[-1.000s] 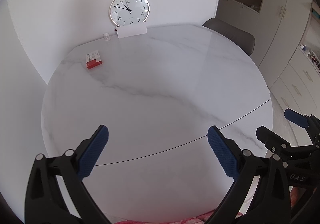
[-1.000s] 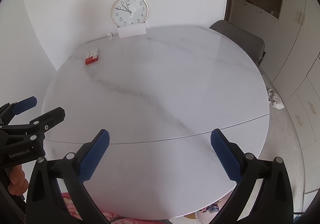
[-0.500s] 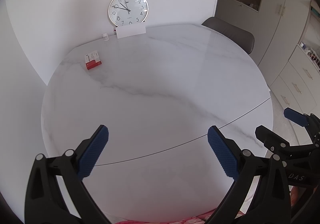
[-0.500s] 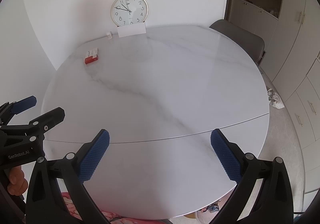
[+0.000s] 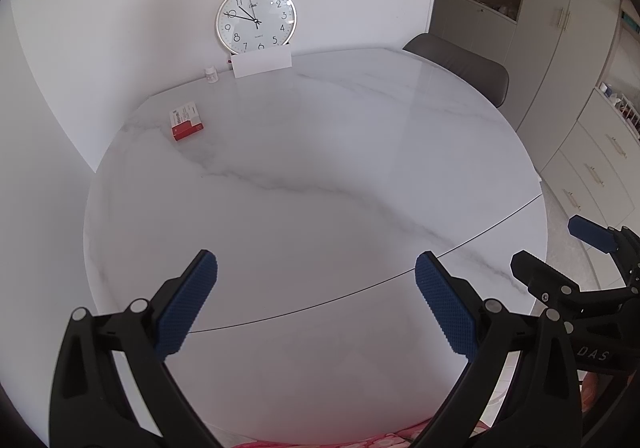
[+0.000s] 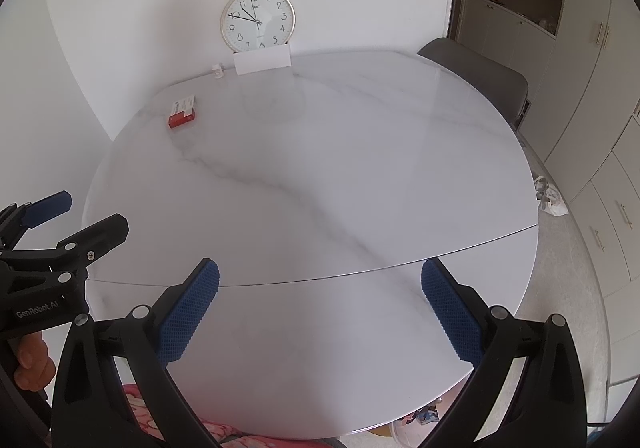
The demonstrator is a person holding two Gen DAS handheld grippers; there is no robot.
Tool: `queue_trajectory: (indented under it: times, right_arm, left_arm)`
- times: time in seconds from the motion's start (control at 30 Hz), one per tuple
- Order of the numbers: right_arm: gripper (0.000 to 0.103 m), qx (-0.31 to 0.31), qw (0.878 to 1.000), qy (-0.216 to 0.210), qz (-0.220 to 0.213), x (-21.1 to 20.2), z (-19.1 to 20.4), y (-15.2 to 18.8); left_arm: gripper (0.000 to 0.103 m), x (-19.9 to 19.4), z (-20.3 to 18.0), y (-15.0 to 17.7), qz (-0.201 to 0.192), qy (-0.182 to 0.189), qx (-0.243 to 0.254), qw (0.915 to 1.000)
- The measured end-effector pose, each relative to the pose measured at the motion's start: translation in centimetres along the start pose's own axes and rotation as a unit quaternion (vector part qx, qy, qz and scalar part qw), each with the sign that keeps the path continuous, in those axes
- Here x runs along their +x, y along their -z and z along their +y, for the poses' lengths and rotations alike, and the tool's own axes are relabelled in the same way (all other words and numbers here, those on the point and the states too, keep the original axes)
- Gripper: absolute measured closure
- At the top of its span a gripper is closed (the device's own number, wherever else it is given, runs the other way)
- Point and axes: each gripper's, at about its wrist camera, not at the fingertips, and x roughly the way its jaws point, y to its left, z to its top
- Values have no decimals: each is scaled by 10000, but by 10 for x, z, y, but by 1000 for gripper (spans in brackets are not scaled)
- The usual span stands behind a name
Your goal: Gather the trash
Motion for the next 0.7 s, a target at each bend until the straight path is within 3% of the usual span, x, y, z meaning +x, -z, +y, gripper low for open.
queue_trajectory:
  times: [0.7]
  right_arm:
    - [3,-3,10000,63,17,1,0,0]
  left_arm:
    - [8,2,3,-3,-5,14,55,10000]
